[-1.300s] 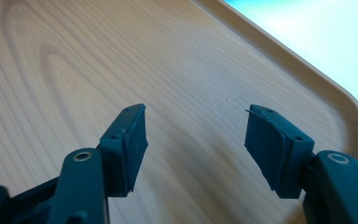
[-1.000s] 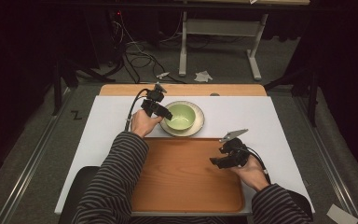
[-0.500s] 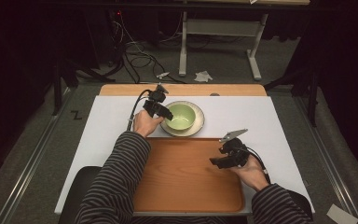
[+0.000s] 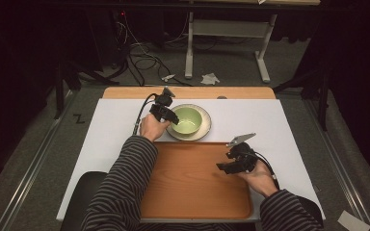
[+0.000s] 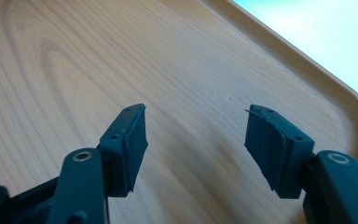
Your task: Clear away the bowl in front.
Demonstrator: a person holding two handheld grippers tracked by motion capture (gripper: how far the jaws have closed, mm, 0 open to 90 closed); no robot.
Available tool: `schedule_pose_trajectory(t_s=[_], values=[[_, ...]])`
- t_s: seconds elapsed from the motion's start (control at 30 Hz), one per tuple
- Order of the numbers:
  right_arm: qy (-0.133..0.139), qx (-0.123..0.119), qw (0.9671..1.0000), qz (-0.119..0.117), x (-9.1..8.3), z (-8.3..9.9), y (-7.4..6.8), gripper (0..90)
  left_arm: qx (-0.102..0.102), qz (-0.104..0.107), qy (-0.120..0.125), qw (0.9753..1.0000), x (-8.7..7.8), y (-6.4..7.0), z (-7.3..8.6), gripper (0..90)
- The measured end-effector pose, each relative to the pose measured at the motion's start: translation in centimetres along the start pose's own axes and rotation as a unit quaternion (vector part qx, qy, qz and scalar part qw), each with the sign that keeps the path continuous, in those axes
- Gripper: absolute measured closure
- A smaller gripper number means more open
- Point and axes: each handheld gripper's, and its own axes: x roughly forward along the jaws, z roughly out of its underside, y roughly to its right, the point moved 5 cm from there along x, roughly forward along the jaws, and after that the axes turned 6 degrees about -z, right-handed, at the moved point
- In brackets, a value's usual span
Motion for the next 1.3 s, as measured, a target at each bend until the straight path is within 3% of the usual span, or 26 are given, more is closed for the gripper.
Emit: schedule_pose_trajectory(t_s=[0.47,0.9,1.3], values=[[0.0,0.002,1.0,0.002,-0.05,-0.01,0.05,40.0,-0.015,0.001,-0.004,0.9999,0.18,-0.35,-0.25,76.0],[0.0,-0.001,1.0,0.006,-0.14,-0.02,0.01,40.1,-0.023,-0.005,0.006,0.9997,0.35,-0.24,-0.42,79.5],[0.005,-0.002,1.0,0.003,-0.12,-0.05,0.04,40.1,-0.048,-0.003,0.015,0.9987,0.58,-0.28,-0.91,83.4]])
